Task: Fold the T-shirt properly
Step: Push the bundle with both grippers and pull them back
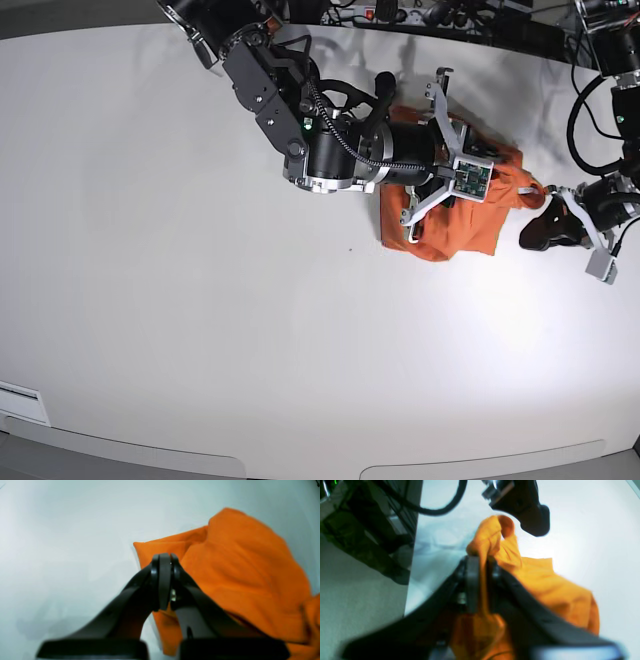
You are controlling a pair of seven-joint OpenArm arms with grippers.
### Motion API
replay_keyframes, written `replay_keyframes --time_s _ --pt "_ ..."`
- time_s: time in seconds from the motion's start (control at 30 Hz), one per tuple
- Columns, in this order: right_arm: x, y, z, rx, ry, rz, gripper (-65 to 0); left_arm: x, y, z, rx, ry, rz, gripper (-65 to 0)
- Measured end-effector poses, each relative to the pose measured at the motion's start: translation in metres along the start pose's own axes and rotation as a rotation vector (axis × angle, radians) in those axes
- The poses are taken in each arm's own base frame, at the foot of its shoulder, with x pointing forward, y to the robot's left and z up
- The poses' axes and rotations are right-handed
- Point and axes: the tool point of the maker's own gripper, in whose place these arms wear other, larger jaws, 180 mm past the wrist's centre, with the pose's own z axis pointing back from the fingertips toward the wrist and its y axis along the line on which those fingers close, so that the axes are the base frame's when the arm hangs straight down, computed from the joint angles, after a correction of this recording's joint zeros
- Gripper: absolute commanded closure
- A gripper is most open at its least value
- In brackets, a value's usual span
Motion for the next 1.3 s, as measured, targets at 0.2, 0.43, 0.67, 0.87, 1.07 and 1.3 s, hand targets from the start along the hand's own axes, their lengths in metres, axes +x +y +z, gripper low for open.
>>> replay_keyframes --time_s 0.2,0.43,0.67,0.87,1.07,1.3 --pt "0.003 0.000 0.001 0.012 -0.009 0.042 -37.9 0.000 0.000 0.000 0.000 0.000 0.000 0.0" --pt "-0.011 -0.063 0.013 -0.275 0.143 0.075 -26.0 -0.023 0.029 0.004 0.159 0.118 -0.012 0.0" --pt "-0.009 -0.061 0.014 -0.250 0.090 0.119 0.0 -0.058 0.061 0.015 0.375 0.185 0.102 0.0" --pt "-0.029 -0.063 0.013 -0.236 0.151 0.128 0.0 -0.072 0.032 -0.020 0.261 0.162 0.100 0.0" --pt "-0.039 -0.065 0.016 -0.247 0.202 0.111 0.0 -0.072 -0.008 -0.072 0.138 0.199 -0.057 0.0" --pt "-0.086 -0.079 0.042 -0.281 0.332 0.127 0.0 -0.060 -0.075 -0.132 -0.062 0.237 -0.337 0.0"
